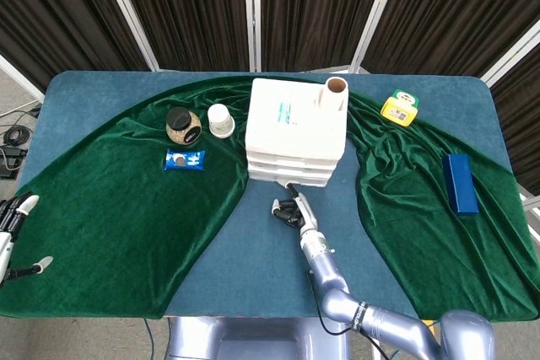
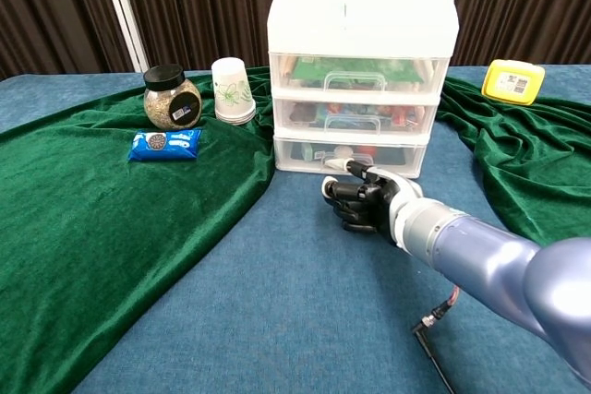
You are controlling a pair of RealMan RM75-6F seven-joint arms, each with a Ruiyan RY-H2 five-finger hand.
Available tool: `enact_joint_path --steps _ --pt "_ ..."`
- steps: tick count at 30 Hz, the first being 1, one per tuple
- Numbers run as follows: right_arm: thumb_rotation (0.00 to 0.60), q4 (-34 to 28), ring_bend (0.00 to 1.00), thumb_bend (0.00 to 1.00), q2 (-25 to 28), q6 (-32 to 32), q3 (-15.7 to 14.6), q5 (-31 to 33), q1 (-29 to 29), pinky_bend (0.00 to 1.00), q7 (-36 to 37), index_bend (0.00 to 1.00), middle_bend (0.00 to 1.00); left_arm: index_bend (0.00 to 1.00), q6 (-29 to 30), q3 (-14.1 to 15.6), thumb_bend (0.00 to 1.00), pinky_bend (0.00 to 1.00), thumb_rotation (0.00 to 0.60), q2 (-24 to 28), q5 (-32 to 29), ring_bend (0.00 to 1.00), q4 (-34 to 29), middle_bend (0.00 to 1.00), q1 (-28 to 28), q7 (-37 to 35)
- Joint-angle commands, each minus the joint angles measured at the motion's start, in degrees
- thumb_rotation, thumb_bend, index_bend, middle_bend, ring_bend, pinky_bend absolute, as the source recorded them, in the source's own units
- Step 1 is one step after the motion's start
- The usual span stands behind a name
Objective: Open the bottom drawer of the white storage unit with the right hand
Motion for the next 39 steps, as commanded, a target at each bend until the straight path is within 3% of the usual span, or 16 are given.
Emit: enact_joint_path --steps 1,19,32,39 --pt "0.6 -0.7 0.92 0.6 0.4 -0.5 0.0 -0.3 -0.4 0.78 0.1 0.3 0.86 0.0 0.1 0.0 0.12 0.0 0.6 0.0 0.1 0.0 0.0 0.0 0.0 0.0" --pt "0.6 -7.5 0.92 0.6 3.0 0.6 -2.9 -4.2 -5.3 0.78 0.7 0.32 0.86 0.0 0.5 0.3 0.12 0.0 0.6 0.2 0.5 0.0 -0.4 0.0 0.2 0.1" --pt "0.6 -9.6 0.92 0.56 2.7 6.9 -5.7 -6.6 -8.4 0.78 -2.7 0.1 0.85 0.0 1.1 0.4 0.12 0.0 0.6 0.4 0.8 0.0 -0.5 0.0 0.3 0.0" --pt "0.6 -12.3 0.92 0.56 3.1 12.1 -7.4 -10.7 -11.1 0.78 -3.0 0.11 0.85 0.0 1.9 0.6 0.12 0.0 0.6 0.4 1.4 0.0 -0.7 0.0 0.5 0.2"
